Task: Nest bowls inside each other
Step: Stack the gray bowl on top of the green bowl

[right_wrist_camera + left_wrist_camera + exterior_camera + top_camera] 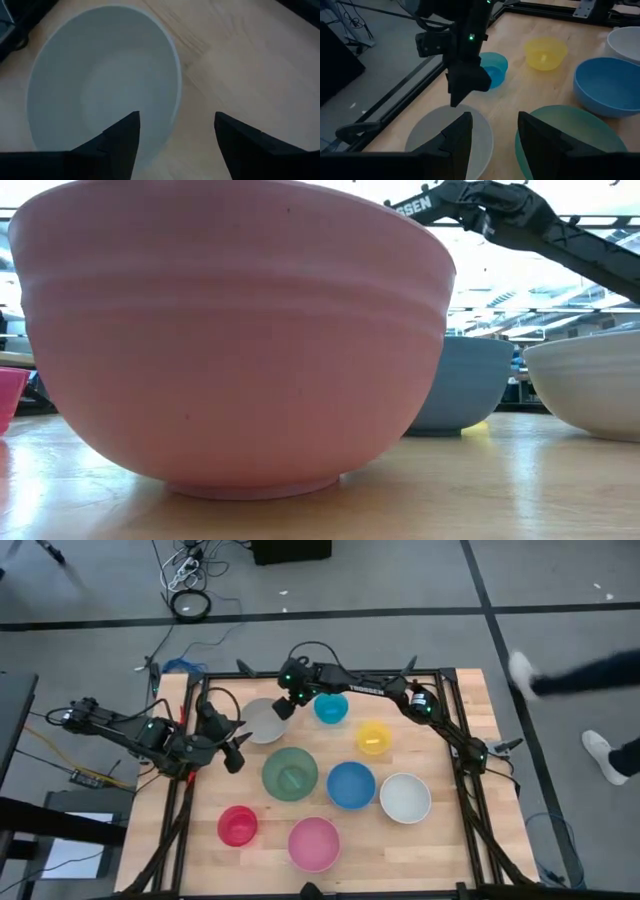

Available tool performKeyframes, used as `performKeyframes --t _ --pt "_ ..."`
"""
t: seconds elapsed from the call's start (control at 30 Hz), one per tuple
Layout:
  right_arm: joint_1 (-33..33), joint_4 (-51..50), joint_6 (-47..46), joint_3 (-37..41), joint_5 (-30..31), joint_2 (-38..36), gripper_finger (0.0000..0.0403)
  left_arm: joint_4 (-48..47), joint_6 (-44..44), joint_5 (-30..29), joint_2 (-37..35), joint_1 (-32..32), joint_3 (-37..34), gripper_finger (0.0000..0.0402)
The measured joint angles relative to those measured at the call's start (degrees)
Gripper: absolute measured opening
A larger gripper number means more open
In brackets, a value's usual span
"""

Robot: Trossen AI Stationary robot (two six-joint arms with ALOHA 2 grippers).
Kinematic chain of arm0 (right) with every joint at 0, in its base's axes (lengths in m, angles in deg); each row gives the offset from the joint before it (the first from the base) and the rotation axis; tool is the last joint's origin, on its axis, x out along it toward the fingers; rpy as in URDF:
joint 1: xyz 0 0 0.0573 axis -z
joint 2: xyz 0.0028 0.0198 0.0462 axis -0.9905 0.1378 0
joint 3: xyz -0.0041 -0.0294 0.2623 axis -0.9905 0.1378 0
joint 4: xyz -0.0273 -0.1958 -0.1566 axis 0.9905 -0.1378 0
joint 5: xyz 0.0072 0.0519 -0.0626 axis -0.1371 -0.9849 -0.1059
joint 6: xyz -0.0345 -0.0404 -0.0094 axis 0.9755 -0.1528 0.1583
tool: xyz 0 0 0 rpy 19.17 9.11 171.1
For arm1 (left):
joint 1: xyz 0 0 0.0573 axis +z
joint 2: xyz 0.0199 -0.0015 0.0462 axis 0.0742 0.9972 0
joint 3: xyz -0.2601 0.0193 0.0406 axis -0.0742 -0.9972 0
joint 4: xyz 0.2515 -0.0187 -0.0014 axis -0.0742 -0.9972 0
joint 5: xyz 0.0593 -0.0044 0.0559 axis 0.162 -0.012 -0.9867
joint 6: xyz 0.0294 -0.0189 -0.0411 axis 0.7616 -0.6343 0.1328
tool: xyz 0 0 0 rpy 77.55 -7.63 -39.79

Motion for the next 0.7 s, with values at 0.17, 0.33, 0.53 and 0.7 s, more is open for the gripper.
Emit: performKeyframes --t 0.17,0.33,0.53,0.7 --pt "-0.36 -0.27 0.02 -0.06 -0.23 1.25 0.0240 0.02 -0.23 0.02 0.02 0.00 -0.02 0.0168" --pt "-0.93 0.53 -0.43 0.03 -0.55 3.61 0.0240 0.16 -0.31 0.03 0.04 0.00 -0.02 0.0168" --pt "-1.31 1.28 -0.37 0.04 0.73 4.59 0.0220 0.28 -0.31 0.04 0.09 0.00 -0.02 0.0168" --pt "-0.80 1.63 -0.38 0.02 0.00 4.43 0.0126 0.44 -0.31 0.04 0.09 0.00 -0.02 0.0168"
